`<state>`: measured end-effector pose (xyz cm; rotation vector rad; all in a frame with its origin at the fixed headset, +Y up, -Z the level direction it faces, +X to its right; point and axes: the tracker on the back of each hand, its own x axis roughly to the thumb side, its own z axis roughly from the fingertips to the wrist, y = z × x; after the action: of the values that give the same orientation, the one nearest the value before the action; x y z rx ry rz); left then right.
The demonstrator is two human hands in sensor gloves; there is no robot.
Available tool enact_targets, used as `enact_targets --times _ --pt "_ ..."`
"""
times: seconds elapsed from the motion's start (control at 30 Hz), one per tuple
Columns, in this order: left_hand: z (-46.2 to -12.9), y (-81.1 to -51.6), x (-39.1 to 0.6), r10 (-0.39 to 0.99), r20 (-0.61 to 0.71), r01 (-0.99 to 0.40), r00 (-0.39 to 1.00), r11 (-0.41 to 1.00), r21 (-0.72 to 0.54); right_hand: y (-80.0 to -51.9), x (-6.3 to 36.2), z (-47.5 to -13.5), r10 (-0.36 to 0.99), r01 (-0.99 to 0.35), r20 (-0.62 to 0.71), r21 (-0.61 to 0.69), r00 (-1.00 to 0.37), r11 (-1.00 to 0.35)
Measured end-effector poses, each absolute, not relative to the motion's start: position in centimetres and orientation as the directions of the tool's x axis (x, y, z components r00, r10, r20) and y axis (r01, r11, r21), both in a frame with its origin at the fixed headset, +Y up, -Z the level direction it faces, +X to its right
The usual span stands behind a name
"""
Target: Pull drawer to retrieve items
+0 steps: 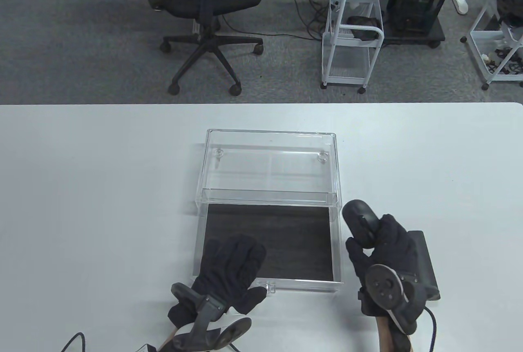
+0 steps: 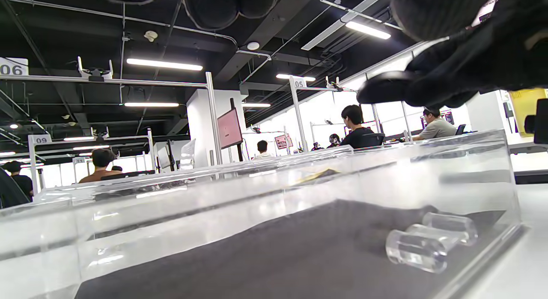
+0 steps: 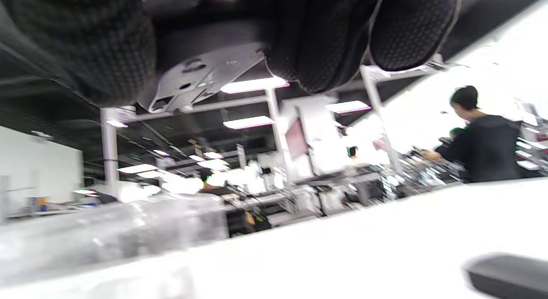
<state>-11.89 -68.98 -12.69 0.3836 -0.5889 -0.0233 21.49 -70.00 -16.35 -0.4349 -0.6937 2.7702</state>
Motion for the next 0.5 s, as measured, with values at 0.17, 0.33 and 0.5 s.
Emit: enact_targets --times 0.17,0.33,0.5 --pt "-12.8 -69.1 -12.1 -0.113 0.531 -0.086 0.84 0.938 0.336 -72.4 23.6 -17.8 0.298 -0.189 -0.376 -0.299 -0.877 -0.935" --pt "-13.2 -69.2 -12.3 -0.091 0.524 -0.091 0.847 0.946 0.312 -74.3 23.7 -18.6 0.224 -0.18 -0.436 -0.14 -0.872 -0.974" --pt "-13.4 -69.3 -12.5 -0.087 0.509 -0.073 0.856 0.956 0.285 -74.9 23.1 -19.0 0.158 -0.168 -0.47 -0.022 -0.868 -0.986"
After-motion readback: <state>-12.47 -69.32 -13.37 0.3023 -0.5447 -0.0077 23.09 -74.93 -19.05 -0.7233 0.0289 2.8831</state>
